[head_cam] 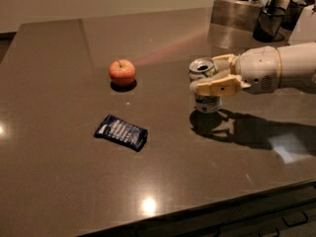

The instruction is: Place 7up can upright

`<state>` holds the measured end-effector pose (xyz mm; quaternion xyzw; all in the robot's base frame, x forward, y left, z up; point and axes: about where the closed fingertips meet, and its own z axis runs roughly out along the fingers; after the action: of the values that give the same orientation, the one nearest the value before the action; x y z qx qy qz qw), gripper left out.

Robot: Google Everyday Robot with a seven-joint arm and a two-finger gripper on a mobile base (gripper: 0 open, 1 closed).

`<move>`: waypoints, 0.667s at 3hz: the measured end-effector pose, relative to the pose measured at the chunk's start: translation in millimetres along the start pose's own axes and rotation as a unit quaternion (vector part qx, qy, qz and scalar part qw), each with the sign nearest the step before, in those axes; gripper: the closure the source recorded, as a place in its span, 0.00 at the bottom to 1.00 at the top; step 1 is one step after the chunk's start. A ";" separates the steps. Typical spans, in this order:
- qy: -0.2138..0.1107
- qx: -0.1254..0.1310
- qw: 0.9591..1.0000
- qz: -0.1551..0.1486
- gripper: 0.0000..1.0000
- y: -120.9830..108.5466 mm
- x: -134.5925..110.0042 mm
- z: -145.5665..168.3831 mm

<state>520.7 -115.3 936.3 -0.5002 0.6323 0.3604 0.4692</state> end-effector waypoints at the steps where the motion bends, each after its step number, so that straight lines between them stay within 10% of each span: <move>1: -0.071 0.044 0.996 0.018 1.00 -8.5 6.0 -1.9; 2: -0.115 0.067 0.991 0.029 1.00 -12.9 9.3 -3.9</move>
Offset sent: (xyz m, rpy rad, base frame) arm 0.0154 -0.0225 -0.0123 0.3351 -0.0576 -0.2130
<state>531.8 -124.8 928.8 -0.4039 0.6111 0.3858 0.5609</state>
